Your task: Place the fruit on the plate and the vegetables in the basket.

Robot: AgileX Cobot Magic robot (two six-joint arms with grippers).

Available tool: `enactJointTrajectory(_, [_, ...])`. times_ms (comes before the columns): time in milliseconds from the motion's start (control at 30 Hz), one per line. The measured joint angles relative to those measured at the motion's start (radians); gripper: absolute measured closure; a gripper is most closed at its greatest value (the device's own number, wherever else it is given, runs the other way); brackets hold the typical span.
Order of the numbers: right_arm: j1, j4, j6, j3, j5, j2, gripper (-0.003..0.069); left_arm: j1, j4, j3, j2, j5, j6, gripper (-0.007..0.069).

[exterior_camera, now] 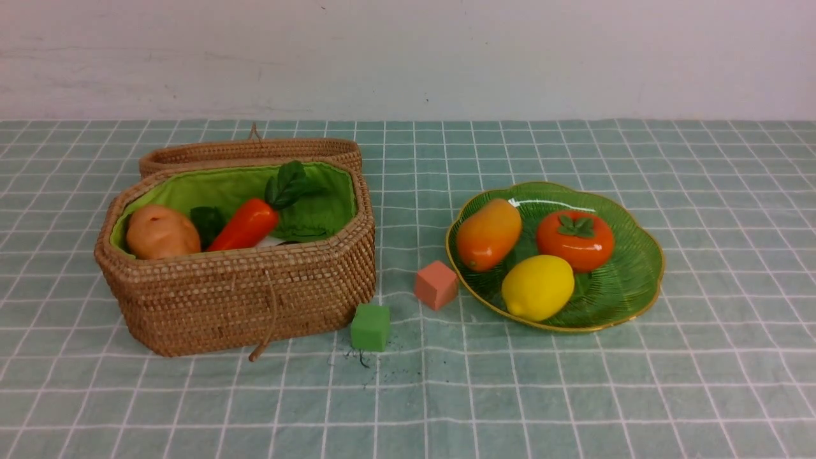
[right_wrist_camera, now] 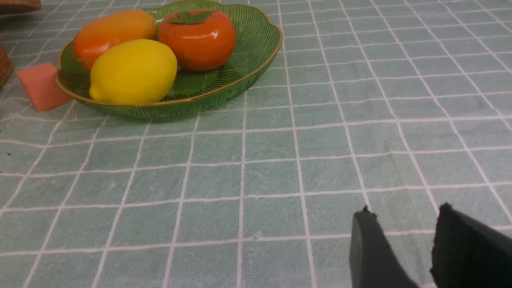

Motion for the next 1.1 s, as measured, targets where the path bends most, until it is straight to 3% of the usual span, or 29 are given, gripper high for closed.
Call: enactJointTrajectory(1100, [0.000,0.000,0.000,0.000,0.000,0.000,0.0417,0.000,0.000,0.000,0.000,0.000,0.000,0.0498])
